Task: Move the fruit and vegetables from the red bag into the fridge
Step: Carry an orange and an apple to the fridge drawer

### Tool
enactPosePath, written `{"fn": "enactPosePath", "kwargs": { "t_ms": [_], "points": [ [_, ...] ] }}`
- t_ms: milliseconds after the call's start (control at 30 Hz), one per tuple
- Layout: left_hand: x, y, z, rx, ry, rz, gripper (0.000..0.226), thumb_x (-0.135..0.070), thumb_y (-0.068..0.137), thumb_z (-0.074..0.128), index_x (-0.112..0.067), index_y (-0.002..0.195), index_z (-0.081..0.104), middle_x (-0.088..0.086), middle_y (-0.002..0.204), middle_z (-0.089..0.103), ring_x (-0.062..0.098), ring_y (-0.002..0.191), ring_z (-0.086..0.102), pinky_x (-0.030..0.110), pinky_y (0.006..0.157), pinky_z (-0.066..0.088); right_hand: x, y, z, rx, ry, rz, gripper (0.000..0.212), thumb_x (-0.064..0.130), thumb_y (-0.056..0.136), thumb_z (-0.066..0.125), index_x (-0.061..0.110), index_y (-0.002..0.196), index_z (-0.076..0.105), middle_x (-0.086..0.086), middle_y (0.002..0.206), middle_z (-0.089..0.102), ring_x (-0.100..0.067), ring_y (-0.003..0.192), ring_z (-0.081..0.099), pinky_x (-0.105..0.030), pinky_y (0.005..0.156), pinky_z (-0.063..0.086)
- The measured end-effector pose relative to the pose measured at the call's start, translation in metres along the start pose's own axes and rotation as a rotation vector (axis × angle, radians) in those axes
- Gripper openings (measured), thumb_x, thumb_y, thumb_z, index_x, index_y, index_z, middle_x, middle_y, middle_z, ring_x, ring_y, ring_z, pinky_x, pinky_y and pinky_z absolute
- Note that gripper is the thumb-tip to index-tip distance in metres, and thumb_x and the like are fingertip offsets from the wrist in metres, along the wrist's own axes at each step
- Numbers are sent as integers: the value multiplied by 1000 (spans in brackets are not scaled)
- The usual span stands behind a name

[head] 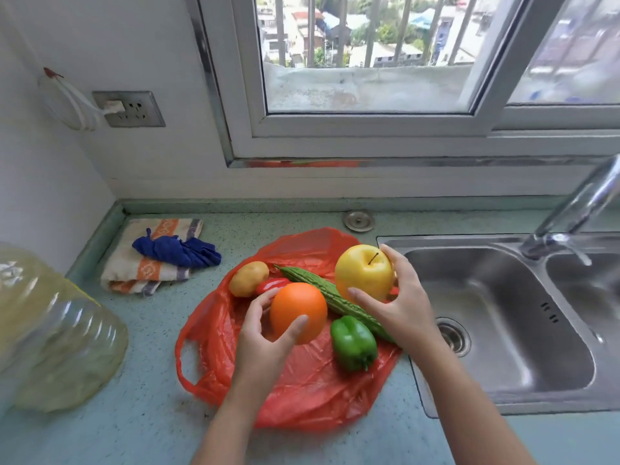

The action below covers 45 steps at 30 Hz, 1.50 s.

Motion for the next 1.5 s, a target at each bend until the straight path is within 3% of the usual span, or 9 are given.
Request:
{"fn": "enactPosePath", "kwargs": {
  "t_ms": [100, 233, 333, 467, 633, 800, 1067, 1267, 1500],
  "points": [
    [-10, -10, -5, 116, -108, 11, 70, -60, 47, 76, -42, 110, 53, -7, 117, 58, 8, 101, 61, 32, 83, 52, 3, -32, -9, -84, 26, 60, 80, 31, 65, 83, 30, 133, 39, 5, 128, 45, -14, 112, 49, -33, 94, 44],
    [-24, -27, 9, 280, -211, 5, 64, -47, 51, 74, -36, 110, 52, -6, 109, 60, 2, 92, 64, 17, 69, 52, -6, -84, -30, -199, 43, 177, 86, 43, 58, 80, 37, 132, 37, 5, 128, 45, -15, 110, 51, -23, 85, 46],
    [-34, -46, 36, 406, -254, 1, 56, -32, 61, 82, -33, 108, 52, -4, 103, 61, 0, 84, 65, 13, 61, 50, -11, -122, -58, -277, 40, 225, 82, 34, 66, 81, 36, 134, 35, 4, 128, 44, -15, 110, 51, -10, 73, 44],
    [-44, -79, 85, 585, -289, -7, 63, -38, 50, 79, -31, 108, 54, 1, 95, 68, 12, 82, 68, 26, 65, 54, -14, -178, -111, -462, 17, 269, 79, 31, 66, 81, 41, 130, 34, 5, 128, 42, -16, 111, 50, -12, 75, 42],
    [-61, -146, 157, 843, -284, 39, 63, -36, 49, 77, -27, 107, 55, 2, 96, 67, 8, 80, 67, 19, 63, 51, -26, -264, -177, -748, -27, 321, 82, 46, 55, 75, 39, 128, 39, 12, 124, 45, -4, 105, 48, -1, 76, 38],
    [-77, -242, 222, 1031, -277, 75, 63, -39, 45, 74, -28, 104, 56, -10, 88, 69, 1, 77, 66, 14, 60, 49, -41, -359, -240, -954, -82, 337, 86, 51, 53, 74, 36, 131, 39, 22, 122, 44, -8, 112, 50, -26, 91, 46],
    [-102, -424, 307, 1279, -174, 218, 53, -51, 47, 74, -49, 98, 58, -15, 98, 67, 6, 91, 65, 23, 70, 51, -53, -569, -351, -1239, -156, 466, 82, 50, 53, 73, 45, 127, 38, 14, 122, 50, -15, 103, 57, -21, 78, 45],
    [-114, -579, 346, 1511, -150, 351, 53, -53, 47, 72, -55, 97, 54, -17, 93, 68, 0, 89, 63, 24, 75, 52, -44, -713, -387, -1435, -205, 532, 90, 62, 46, 67, 39, 129, 41, 7, 127, 50, -9, 105, 55, -2, 70, 41],
    [-120, -733, 375, 1823, -190, 372, 56, -53, 48, 71, -42, 100, 57, -10, 101, 65, 2, 90, 64, 22, 73, 53, -29, -861, -386, -1759, -246, 624, 86, 60, 48, 67, 38, 127, 42, 8, 126, 50, -11, 108, 54, -24, 80, 48]
  ]
}}
Point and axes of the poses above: each hand's wrist, its own y-axis towards the middle knuckle, its own z-axis out of the palm, x = y × z, the point moved 5 cm from there along y, towards the middle knuckle
